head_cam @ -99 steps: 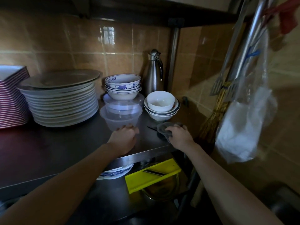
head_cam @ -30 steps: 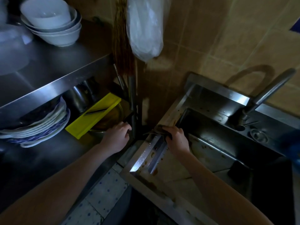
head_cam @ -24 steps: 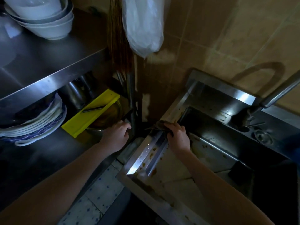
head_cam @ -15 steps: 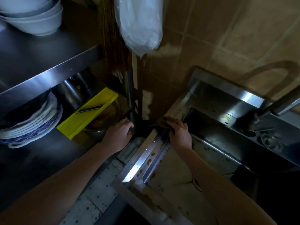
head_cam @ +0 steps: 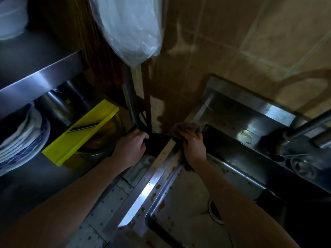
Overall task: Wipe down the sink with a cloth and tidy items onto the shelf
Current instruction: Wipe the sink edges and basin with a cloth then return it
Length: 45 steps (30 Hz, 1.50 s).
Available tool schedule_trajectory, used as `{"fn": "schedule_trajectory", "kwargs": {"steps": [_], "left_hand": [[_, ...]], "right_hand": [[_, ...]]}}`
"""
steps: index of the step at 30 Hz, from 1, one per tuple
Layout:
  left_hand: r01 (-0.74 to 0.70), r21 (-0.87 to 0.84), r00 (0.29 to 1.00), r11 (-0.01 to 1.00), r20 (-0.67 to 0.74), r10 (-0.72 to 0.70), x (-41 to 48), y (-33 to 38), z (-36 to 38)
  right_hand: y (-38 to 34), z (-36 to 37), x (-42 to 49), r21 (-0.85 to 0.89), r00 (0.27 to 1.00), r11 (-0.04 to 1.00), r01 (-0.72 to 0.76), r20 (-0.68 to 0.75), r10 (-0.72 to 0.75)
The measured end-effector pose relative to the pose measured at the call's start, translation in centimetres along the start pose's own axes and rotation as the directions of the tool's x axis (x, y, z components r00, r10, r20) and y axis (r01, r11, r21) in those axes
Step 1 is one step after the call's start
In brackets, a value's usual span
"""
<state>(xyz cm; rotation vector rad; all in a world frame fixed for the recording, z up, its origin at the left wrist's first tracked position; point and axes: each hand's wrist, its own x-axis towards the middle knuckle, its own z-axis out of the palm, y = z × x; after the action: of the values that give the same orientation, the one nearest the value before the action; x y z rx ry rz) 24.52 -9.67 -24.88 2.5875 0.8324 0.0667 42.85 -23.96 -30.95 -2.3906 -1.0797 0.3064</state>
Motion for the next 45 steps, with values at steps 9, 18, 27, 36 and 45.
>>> {"fn": "schedule_trajectory", "kwargs": {"steps": [9, 18, 27, 36, 45], "left_hand": [[-0.031, -0.03, 0.999, 0.999, 0.035, 0.032, 4.2, 2.2, 2.3], [-0.083, -0.044, 0.993, 0.996, 0.081, 0.087, 7.0, 4.2, 3.8], [-0.092, 0.004, 0.991, 0.996, 0.101, 0.091, 7.9, 6.6, 3.9], [-0.132, -0.012, 0.986, 0.991, 0.101, 0.132, 7.7, 8.0, 4.5], [-0.135, -0.009, 0.987, 0.991, 0.088, 0.135, 7.4, 7.4, 4.1]], "right_hand": [[3.1, -1.6, 6.3, 0.01, 0.995, 0.995, -0.096, -0.022, 0.096], [6.2, -2.6, 7.8, -0.23, 0.988, 0.962, -0.149, 0.001, 0.153], [10.5, -6.2, 3.7, -0.574, 0.973, 0.788, -0.223, -0.075, 0.22], [15.5, -8.8, -0.2, -0.435, 0.896, 0.793, -0.427, -0.085, 0.436], [11.3, -6.2, 1.1, -0.184, 0.936, 0.918, -0.352, -0.058, 0.347]]}}
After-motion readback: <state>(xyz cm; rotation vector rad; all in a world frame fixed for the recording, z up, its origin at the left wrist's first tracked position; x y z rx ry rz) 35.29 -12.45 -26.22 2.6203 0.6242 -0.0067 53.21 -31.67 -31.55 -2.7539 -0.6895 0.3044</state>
